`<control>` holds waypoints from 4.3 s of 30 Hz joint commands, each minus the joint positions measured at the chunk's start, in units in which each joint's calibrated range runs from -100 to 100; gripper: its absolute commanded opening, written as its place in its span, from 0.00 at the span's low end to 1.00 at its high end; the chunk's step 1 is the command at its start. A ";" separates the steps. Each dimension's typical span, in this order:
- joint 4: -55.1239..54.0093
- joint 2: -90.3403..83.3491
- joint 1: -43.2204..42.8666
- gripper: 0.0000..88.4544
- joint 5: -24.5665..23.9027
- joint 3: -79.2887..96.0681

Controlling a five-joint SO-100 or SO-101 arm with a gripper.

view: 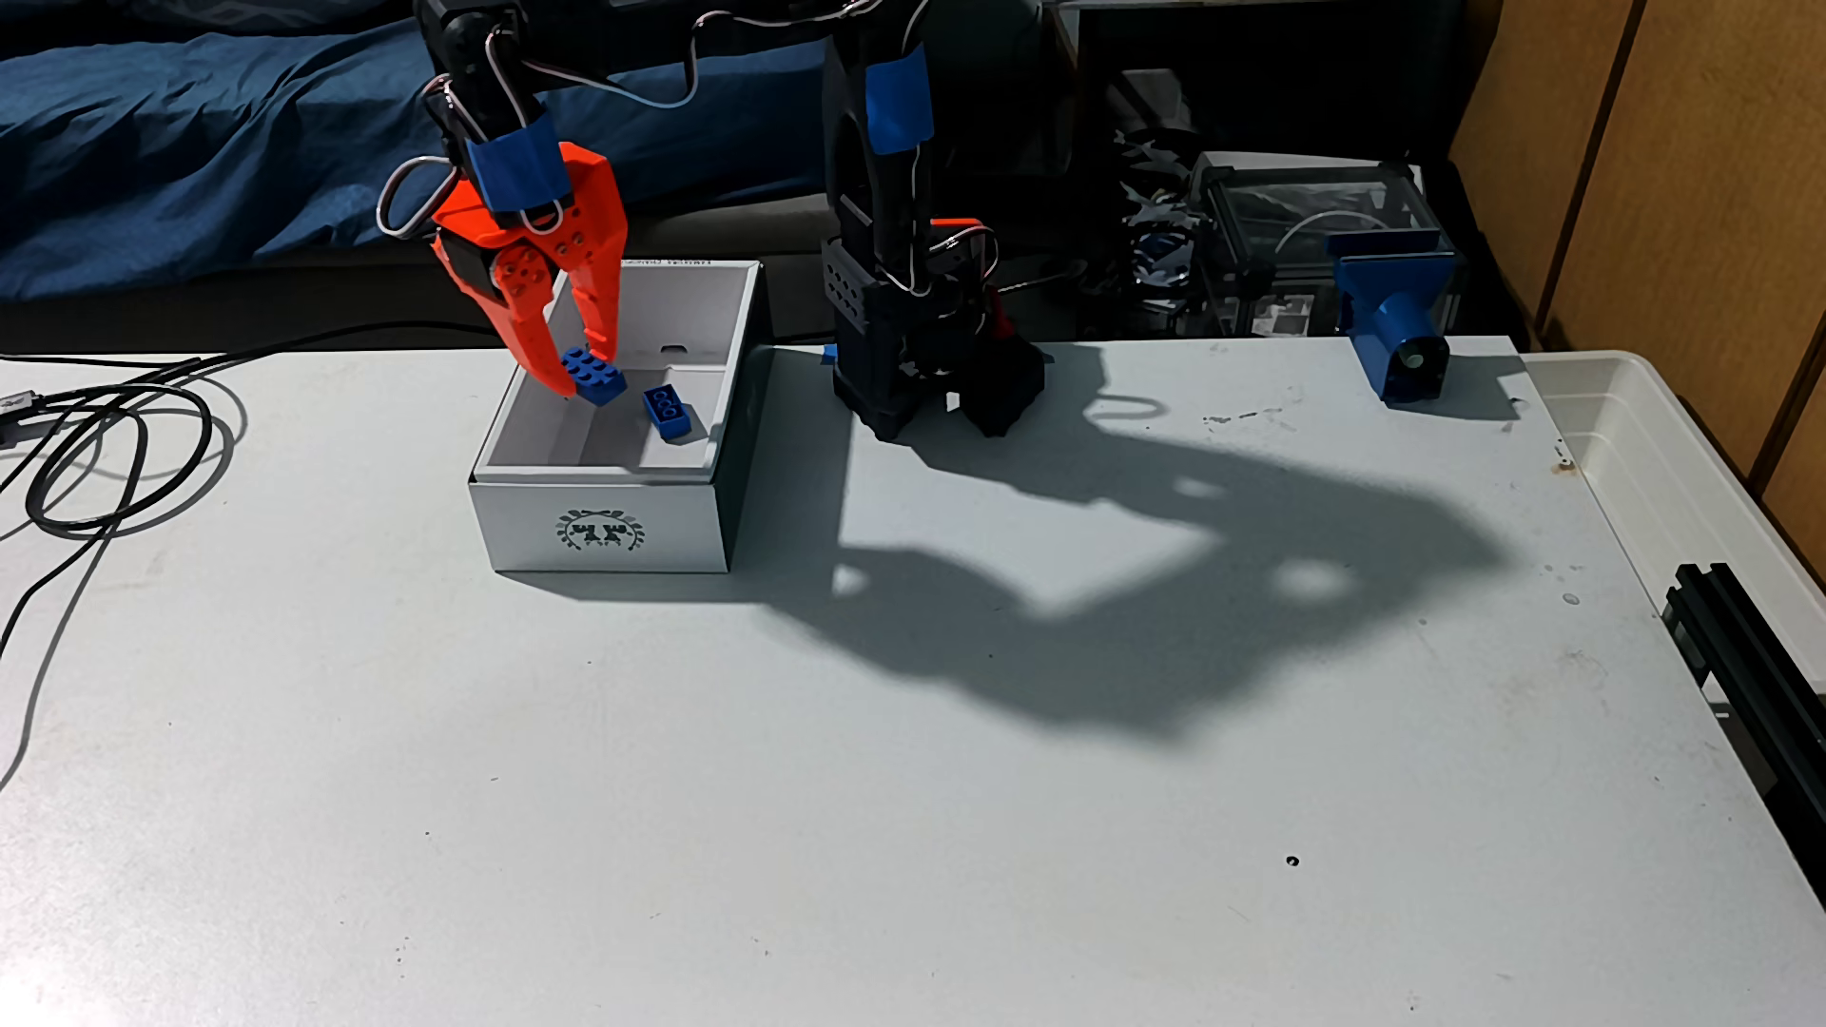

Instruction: Grab the blue brick and place in box

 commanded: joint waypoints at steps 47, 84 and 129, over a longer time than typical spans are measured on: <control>-0.22 -30.57 6.34 0.01 9.81 19.86; -47.78 -57.47 -58.59 0.03 -22.44 35.30; -60.88 -98.40 -52.80 0.03 -17.13 91.38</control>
